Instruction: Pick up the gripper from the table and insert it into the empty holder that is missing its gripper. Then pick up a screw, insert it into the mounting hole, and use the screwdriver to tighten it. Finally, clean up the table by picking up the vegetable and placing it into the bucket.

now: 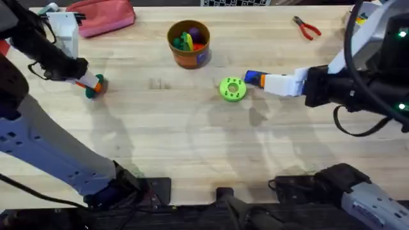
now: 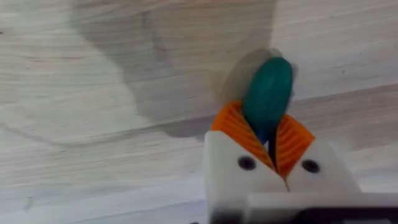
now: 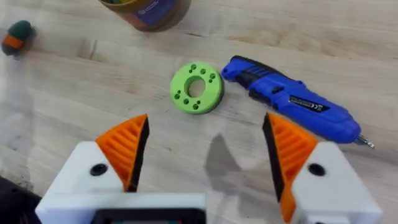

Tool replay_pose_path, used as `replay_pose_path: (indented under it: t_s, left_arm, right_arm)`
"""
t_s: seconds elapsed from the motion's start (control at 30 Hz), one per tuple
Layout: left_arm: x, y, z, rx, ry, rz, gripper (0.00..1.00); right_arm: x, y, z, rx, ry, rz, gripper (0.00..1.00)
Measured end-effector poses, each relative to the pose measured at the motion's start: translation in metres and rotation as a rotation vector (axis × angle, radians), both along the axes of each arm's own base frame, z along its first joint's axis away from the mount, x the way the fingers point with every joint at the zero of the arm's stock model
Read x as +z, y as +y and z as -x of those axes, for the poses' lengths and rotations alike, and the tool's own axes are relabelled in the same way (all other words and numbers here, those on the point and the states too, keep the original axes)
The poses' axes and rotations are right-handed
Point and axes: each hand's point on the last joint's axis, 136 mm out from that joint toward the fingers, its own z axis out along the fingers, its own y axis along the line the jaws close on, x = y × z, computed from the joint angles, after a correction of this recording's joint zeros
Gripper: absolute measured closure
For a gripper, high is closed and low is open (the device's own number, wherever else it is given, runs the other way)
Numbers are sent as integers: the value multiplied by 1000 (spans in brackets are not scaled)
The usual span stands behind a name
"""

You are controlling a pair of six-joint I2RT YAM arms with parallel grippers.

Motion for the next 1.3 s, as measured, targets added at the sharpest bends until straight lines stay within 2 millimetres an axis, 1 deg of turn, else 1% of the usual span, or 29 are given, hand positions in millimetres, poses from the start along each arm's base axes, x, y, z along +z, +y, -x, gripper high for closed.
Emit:
replay_pose_path:
  t_s: [0.1,0.17,0.23,0.4,0.47,0.53,0.63,0.73,0.8,0.97,1.07,1.17,1.23,1.3]
  left_arm:
    - [4,-6,1,9,5,36,970]
    - [13,-8,-4,14,-8,54,970]
    - [27,-5,-15,27,-40,53,970]
    - [74,-2,-47,55,-145,21,970]
    - [97,-8,-58,54,-188,3,970]
    - [121,-21,-69,43,-234,-12,970]
    - [156,-50,-87,12,-304,-25,970]
    - [186,-95,-103,-46,-370,-18,970]
    - [197,-129,-110,-90,-398,-2,970]
    - [199,-211,-120,-210,-418,49,970]
    - [197,-252,-125,-244,-433,77,970]
    - [192,-281,-128,-249,-432,97,970]
    - [185,-291,-129,-242,-417,98,970]
    - [174,-297,-131,-225,-394,83,970]
  right_arm:
    - [0,0,0,0,0,0,8]
    - [0,0,0,0,0,0,8]
    - [0,0,0,0,0,0,8]
    - [0,0,0,0,0,0,7]
    - [0,0,0,0,0,0,7]
    - [0,0,0,0,0,0,7]
    - [0,0,0,0,0,0,8]
    - [0,0,0,0,0,0,8]
    - [0,0,0,0,0,0,7]
    - [0,0,0,0,0,0,8]
    - [0,0,0,0,0,0,8]
    - [0,0,0,0,0,0,7]
    - [0,0,0,0,0,0,8]
    - [0,0,0,0,0,0,7]
